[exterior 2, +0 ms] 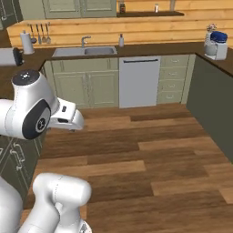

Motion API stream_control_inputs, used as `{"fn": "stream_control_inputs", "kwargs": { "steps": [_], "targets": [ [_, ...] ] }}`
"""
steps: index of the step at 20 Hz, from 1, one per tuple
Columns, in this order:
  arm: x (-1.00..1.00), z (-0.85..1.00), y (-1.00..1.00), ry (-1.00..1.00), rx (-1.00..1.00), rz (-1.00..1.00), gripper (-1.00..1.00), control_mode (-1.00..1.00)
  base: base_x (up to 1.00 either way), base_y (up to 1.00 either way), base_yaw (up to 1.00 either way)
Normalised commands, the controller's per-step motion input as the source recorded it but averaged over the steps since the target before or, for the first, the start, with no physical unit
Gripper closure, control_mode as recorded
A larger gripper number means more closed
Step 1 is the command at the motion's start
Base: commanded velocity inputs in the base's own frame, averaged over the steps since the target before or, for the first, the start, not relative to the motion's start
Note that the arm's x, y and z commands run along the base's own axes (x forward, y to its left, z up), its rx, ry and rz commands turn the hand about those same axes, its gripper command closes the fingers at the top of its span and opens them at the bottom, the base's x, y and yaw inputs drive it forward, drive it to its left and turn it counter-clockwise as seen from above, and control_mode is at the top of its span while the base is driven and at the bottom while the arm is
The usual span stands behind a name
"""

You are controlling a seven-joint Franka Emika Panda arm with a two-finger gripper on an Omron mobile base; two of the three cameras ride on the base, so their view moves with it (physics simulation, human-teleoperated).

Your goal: Navigate to the stand mixer.

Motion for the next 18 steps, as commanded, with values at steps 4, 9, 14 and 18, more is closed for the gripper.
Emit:
{"fn": "stream_control_inputs", "kwargs": {
  "steps": [4, 9, 14, 18],
  "targets": [
    [0.0, 0.0, 0.0, 0.0, 0.0, 0.0, -1.0, 1.0, 0.5, -0.18, 0.0],
    [0.0, 0.0, 0.0, 0.0, 0.0, 0.0, -1.0, 1.0, 0.83, -0.19, 0.0],
    [0.0, 0.0, 0.0, 0.0, 0.0, 0.0, -1.0, 1.0, 0.99, -0.14, 0.0],
    [0.0, 0.0, 0.0, 0.0, 0.0, 0.0, -1.0, 1.0, 1.0, -0.13, 0.0]
  ]
}}
